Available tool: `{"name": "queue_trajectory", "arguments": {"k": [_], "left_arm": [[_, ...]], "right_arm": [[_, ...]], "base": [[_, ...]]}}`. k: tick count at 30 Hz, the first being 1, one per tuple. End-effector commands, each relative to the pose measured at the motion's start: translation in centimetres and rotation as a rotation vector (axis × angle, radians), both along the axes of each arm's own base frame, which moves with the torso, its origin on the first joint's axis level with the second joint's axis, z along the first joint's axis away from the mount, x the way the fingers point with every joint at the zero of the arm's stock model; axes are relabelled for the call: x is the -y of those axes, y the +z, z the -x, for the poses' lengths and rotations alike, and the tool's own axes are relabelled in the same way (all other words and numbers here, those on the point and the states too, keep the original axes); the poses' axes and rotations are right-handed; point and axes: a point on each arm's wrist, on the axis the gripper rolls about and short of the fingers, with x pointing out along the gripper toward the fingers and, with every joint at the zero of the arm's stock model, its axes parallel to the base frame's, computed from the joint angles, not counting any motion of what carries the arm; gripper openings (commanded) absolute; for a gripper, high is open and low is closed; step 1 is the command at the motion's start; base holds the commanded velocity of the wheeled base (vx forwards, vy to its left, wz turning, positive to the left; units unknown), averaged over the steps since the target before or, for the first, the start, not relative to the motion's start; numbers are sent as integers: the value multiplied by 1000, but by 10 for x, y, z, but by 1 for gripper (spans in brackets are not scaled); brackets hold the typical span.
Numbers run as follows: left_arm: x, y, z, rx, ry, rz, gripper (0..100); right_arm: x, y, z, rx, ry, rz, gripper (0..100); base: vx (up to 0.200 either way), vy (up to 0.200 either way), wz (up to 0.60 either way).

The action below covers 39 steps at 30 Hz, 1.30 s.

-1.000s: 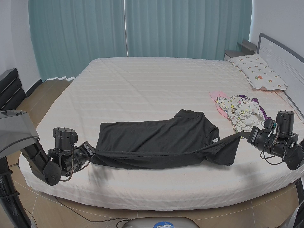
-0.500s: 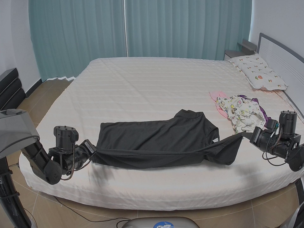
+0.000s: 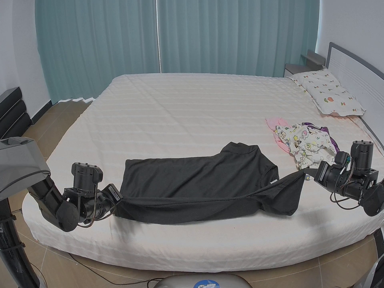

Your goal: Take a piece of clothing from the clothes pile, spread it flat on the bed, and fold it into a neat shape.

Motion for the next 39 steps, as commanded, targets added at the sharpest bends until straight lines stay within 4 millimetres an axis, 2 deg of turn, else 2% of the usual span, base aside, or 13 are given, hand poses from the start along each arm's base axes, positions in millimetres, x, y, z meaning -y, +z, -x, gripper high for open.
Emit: {"name": "queue_trajectory", "arguments": {"k": [1,4,10,18,28,36,37,38,39], "left_arm": [[3,1,-11,6,-3,3,0],[4,-4,-27,-12,4,-1,0],[7,-16,-44,-60,12,-8,0],[1,-32,-64,-85,42,-15,0],[2,-46,-89,-99,51,-15,0],[4,-48,-103,-105,77,11,0],[4,-49,-103,-112,78,11,100],[4,-49,-103,-112,78,11,100],[4,-48,-104,-112,87,24,100]], "right_arm": [[-7,-11,-11,-34,22,4,0],[-9,-19,-27,-47,21,7,0],[-11,-34,-51,-67,19,10,0],[-13,-42,-79,-52,14,11,0],[-15,-61,-103,-56,-9,19,0],[-16,-70,-108,-69,-7,17,0],[-16,-73,-108,-75,-7,18,0],[-16,-73,-108,-75,-7,18,100],[-17,-75,-108,-83,-4,19,100]], "base": [[0,0,0],[0,0,0],[0,0,0],[0,0,0],[0,0,0],[0,0,0],[0,0,0],[0,0,0],[0,0,0]]}}
